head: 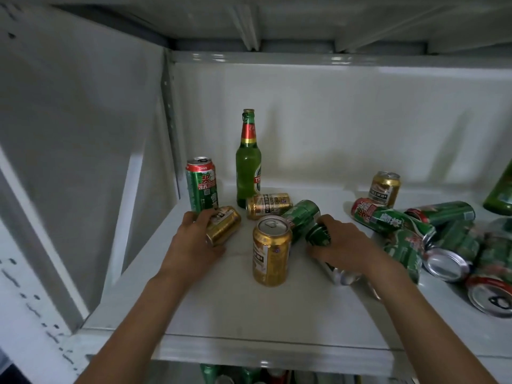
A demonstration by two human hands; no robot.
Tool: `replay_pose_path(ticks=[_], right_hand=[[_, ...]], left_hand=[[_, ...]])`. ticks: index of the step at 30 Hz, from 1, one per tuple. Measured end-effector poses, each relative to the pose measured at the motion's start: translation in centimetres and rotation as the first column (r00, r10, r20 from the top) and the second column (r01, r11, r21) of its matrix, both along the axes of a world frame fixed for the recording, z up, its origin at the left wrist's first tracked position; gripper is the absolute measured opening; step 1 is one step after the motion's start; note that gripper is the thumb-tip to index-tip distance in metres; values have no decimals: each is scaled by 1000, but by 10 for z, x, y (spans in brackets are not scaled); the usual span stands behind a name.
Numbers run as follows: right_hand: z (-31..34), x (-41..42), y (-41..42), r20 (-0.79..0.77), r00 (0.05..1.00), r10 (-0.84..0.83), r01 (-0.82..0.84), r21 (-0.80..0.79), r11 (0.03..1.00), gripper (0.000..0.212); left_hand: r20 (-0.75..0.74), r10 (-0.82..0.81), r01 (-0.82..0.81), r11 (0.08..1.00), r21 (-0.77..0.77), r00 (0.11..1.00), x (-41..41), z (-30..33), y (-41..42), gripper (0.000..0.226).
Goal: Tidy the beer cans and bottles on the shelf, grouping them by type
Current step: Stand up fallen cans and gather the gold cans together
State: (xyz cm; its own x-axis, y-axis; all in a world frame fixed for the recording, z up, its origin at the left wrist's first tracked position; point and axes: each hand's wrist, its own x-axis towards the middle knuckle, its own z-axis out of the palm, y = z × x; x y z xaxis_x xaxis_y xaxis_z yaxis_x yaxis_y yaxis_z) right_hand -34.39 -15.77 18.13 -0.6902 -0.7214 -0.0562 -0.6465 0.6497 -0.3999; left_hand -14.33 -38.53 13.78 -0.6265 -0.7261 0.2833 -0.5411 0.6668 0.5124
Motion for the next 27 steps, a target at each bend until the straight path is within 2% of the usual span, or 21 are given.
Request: replay_pose_path(ticks=[6, 9, 13, 17, 21, 27], right_hand=[[9, 4, 8, 19, 1000, -12, 17, -293, 956, 59], [15, 9, 15, -81, 996, -31, -13, -492, 870, 57], [19, 18, 20, -40, 999, -8, -21, -664, 747, 60], [10, 18, 16, -40, 999, -3, -25, -683, 730, 70], [4, 21, 17, -65, 997, 33, -66, -609, 791, 72], [-3, 27, 18, -40, 993, 112, -115, -556, 823, 73]], left_hand=[[-206, -16, 10, 1000, -28, 978, 14, 16, 4, 66], [-316, 0, 8, 1000, 21, 949, 23, 23, 3, 67], [-448, -15, 55, 996, 76, 894, 31, 27, 2, 68], [-536, -50, 138, 983, 125, 843, 31, 28, 6, 57], [-534, -99, 208, 967, 148, 840, 30, 24, 9, 50], [-495, -150, 265, 949, 169, 856, 29, 26, 7, 48]])
